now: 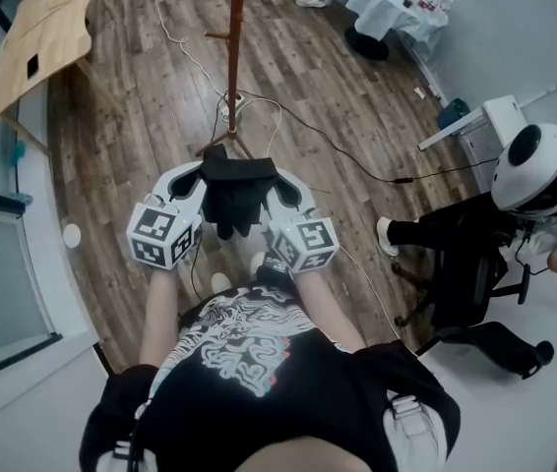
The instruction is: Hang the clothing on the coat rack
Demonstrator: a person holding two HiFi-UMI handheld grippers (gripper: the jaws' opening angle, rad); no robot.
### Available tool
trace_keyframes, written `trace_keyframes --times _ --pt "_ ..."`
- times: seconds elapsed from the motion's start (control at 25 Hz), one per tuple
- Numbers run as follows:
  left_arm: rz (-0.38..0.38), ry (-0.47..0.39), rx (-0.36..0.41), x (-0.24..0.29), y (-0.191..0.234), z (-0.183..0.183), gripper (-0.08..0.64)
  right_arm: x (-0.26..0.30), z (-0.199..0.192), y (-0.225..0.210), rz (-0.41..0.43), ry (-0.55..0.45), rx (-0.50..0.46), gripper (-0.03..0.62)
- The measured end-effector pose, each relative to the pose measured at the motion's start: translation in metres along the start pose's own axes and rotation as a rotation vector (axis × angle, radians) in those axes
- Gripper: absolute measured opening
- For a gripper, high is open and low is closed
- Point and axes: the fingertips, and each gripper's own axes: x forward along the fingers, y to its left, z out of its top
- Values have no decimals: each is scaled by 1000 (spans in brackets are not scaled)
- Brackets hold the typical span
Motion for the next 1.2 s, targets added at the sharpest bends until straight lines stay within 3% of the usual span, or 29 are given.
trace_keyframes --times 0.48,1.2 --pt "64 -45 31 11 -15 14 5 -11 16 -17 37 -39 1 12" --pt "131 -38 19 73 -42 19 6 -16 30 -92 75 -45 10 12"
